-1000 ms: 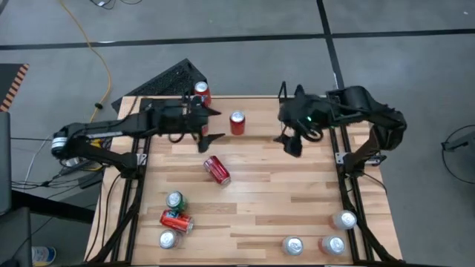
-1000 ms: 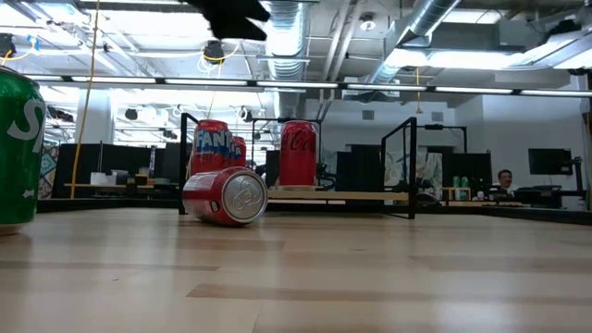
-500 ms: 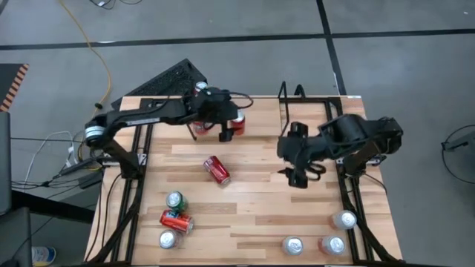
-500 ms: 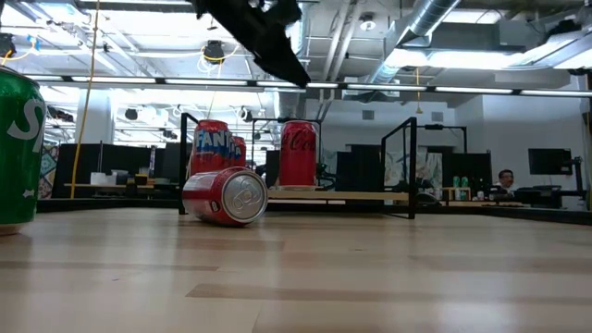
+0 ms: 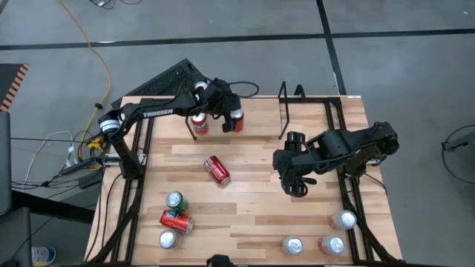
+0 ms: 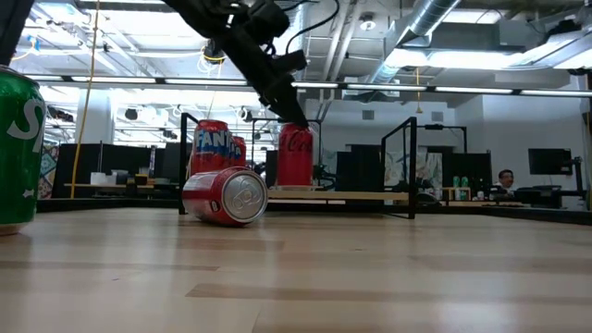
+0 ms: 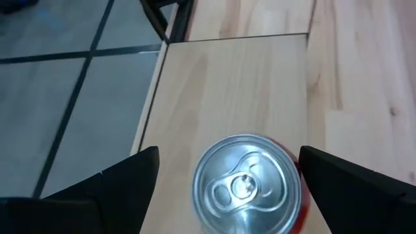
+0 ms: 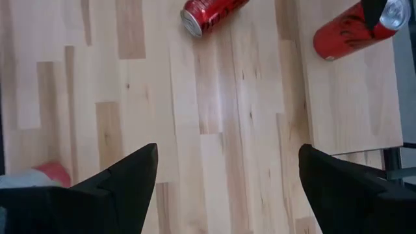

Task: Place canned beverage on shelf
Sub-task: Put the red black soda can on the shelf

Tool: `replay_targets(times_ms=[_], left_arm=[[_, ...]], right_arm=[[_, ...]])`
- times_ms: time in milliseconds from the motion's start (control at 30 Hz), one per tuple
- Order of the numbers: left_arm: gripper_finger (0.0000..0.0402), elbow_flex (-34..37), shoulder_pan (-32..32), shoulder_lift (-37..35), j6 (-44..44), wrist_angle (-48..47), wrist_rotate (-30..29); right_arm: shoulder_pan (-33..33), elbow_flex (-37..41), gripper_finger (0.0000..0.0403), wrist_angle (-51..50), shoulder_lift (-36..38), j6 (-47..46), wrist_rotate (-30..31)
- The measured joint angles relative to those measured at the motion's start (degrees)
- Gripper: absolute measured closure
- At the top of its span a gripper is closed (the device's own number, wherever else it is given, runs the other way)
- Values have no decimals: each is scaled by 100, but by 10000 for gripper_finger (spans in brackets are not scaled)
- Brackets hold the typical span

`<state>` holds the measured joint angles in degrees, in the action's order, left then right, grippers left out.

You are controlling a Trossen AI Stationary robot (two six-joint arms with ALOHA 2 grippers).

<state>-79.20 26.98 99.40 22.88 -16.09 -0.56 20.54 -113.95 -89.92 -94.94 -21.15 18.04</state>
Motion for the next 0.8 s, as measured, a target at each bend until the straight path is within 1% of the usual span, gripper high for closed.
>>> replay_targets(times_ms=[67, 133, 200, 333, 533, 633, 800], left_arm=[[46, 0, 71, 4, -14, -14, 62], [46, 0, 116, 4, -49, -13, 303], [46, 0, 161, 8, -56, -104, 447], [46, 34, 268, 9, -131, -159, 528], [50, 57, 390, 11, -171, -278, 944], [65, 59, 390, 11, -77, -359, 998], [106, 59, 390, 11, -90, -373, 1030]], right_arm=[[-1, 112, 58, 0, 1, -2, 3], [2, 197, 58, -9, -3, -3, 1], [2, 207, 58, 0, -4, -36, 2], [2, 207, 58, 50, 1, -133, 5], [2, 207, 58, 56, 1, -149, 7], [2, 206, 58, 76, 1, -149, 7], [-1, 205, 58, 205, 1, -149, 7]])
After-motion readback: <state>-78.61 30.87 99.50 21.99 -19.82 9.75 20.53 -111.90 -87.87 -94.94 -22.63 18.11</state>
